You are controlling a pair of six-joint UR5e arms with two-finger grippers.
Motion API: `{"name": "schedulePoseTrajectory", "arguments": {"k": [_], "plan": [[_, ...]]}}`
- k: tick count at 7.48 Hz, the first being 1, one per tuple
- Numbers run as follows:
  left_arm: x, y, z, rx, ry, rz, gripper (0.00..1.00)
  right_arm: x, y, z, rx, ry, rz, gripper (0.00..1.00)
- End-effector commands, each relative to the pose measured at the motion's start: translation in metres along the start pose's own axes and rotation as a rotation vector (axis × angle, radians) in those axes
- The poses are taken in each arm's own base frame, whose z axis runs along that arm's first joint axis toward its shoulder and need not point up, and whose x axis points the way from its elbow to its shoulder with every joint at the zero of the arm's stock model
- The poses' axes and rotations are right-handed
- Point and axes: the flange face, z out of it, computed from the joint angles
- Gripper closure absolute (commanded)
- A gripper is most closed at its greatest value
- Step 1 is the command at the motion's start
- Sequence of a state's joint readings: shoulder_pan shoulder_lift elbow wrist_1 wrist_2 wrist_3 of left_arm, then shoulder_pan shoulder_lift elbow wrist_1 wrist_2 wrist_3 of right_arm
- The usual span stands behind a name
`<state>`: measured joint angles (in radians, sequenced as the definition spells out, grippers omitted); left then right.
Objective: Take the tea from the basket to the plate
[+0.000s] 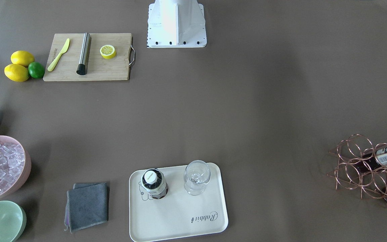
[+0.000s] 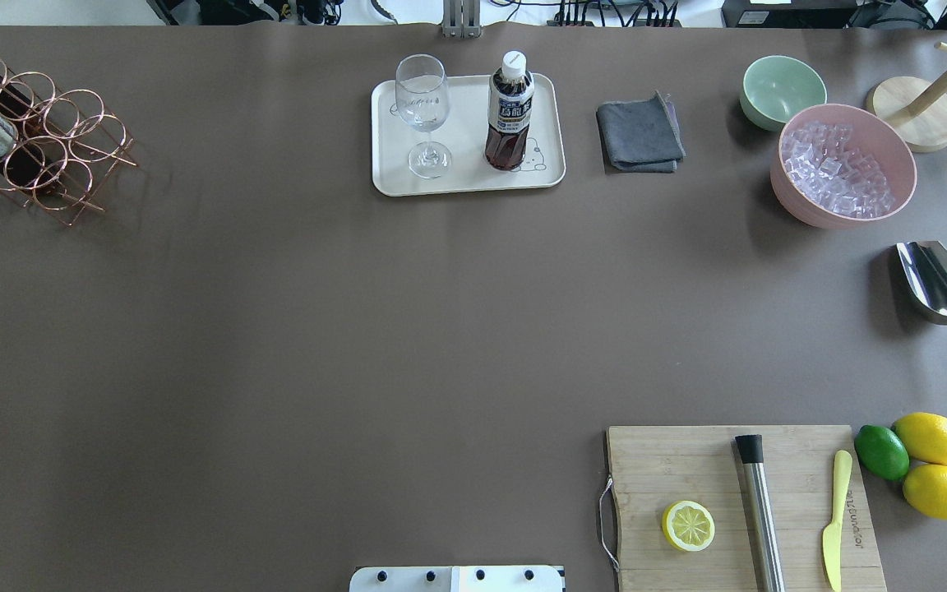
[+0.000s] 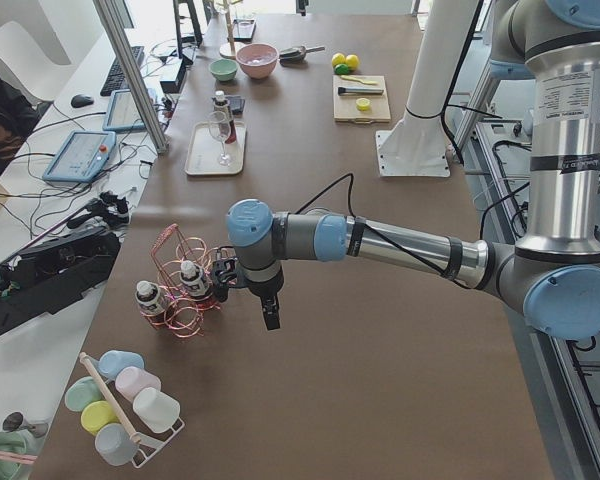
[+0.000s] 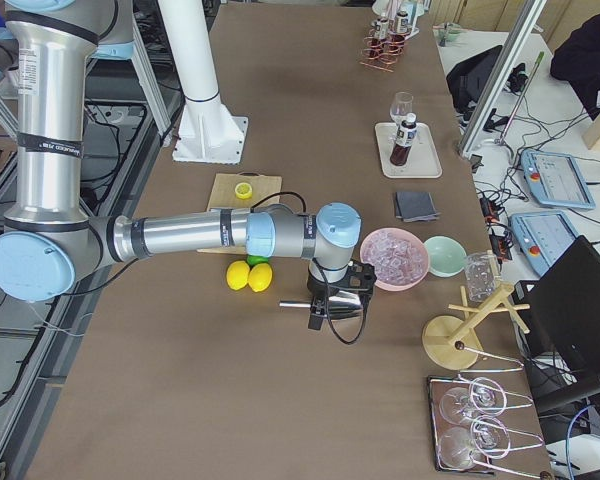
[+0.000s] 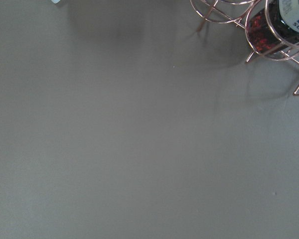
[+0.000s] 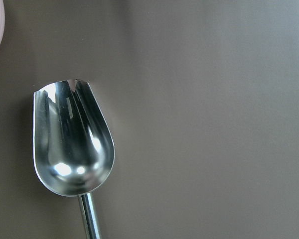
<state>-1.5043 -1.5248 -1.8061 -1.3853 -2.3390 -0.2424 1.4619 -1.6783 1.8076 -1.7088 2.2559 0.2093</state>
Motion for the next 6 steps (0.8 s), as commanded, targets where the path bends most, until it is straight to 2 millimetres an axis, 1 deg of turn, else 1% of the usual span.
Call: {"name": "schedulePoseTrajectory", "arguments": {"k": [1,3,4,6], "plan": [[-0.0013,-0.0004,0.0021,-0.006,0.008,-0.004,0.02,0.0005,-0.0001,0.0008,-0.002,0.0,0.001,0.0],[-0.0012,0.0007,-0.0014,0.001,0.01,-0.004,0.02,0.001,-0.0002,0.0013,-0.003,0.0,0.002,0.0],[-0.006,-0.0012,0.0049,-0.012,0.007,-0.013,0.02,0.001,-0.0002,0.0013,-0.003,0.0,0.002,0.0],[-0.0059,-0.0013,0.0048,-0.011,0.007,-0.012,0.02,0.001,-0.0002,0.0014,-0.003,0.0,0.0,0.0]]}}
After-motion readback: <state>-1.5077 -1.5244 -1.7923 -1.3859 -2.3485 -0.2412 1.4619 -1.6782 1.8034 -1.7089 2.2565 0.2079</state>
